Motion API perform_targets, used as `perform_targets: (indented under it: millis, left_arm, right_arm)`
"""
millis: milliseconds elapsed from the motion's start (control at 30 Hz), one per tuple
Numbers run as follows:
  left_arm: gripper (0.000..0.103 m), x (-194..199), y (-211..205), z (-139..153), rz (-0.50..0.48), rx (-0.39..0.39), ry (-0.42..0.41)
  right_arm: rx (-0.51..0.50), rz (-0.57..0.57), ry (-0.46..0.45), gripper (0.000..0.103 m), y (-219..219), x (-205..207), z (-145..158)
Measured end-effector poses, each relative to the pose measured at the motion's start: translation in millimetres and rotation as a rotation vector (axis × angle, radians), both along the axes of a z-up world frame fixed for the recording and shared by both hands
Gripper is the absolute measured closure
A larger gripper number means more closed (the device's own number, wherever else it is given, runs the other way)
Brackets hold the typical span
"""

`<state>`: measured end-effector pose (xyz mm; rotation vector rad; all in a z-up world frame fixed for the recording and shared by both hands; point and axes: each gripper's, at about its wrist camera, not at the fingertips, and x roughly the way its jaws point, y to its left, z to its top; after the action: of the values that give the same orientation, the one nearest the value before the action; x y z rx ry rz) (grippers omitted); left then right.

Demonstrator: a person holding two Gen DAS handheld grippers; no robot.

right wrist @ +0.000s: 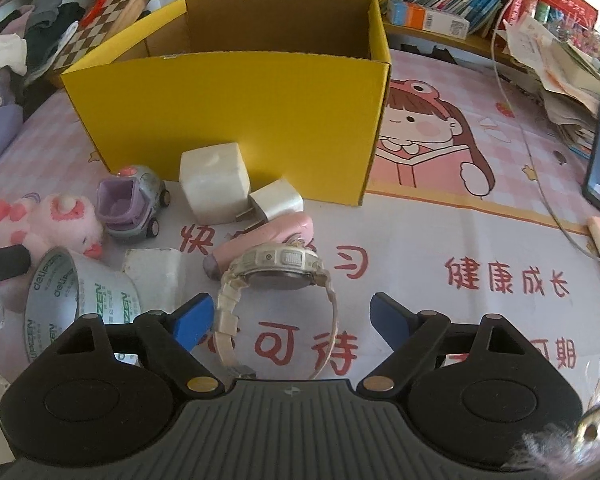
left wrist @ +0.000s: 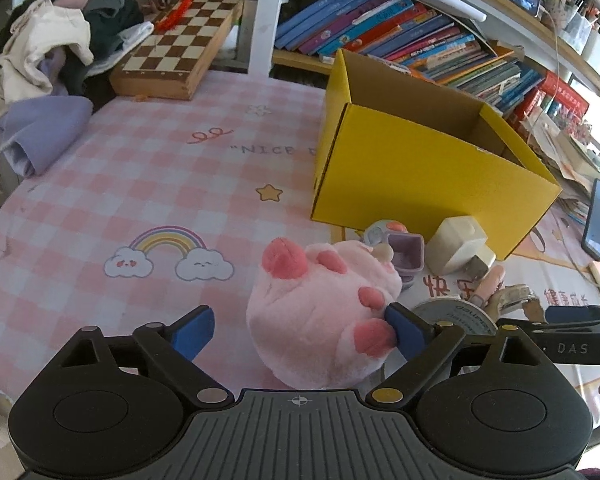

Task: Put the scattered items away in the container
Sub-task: 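Grasp the pink plush paw with the left tool while the right tool grasps the white watch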

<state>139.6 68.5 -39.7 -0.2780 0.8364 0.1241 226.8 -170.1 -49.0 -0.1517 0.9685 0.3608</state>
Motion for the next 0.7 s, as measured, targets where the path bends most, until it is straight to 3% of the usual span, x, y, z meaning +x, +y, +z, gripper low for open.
perform_targets:
  millis: [167,267,333,400,700]
  left_arm:
    - [0.009,6.0,-1.5,-2.1,-0.005,-0.012,0.005]
    - [0.010,10.0,-0.1,-4.0,0.000,-0.027,0.014]
    - [0.014,12.5,2.9,-5.4,0.010,-0.044,0.021]
    - [0.025,15.0,5.9,-6.9,0.019,-0.061,0.029]
    - [0.037,21.3,8.1,7.0,0.013,-0.038,-0.013]
  right_arm:
    - [0.002,0.023,0.018,0.019,3.2,6.2,-3.9]
    - [0.002,0.037,0.029,0.028,5.4,9.9,-6.3]
    - [0.008,0.045,0.038,0.035,5.8,12.6,-7.7]
    - [0.016,0.042,0.043,0.038,3.7,14.6,-7.6]
    - [0.067,0.026,0.038,0.042,-11.5,19.6,7.6]
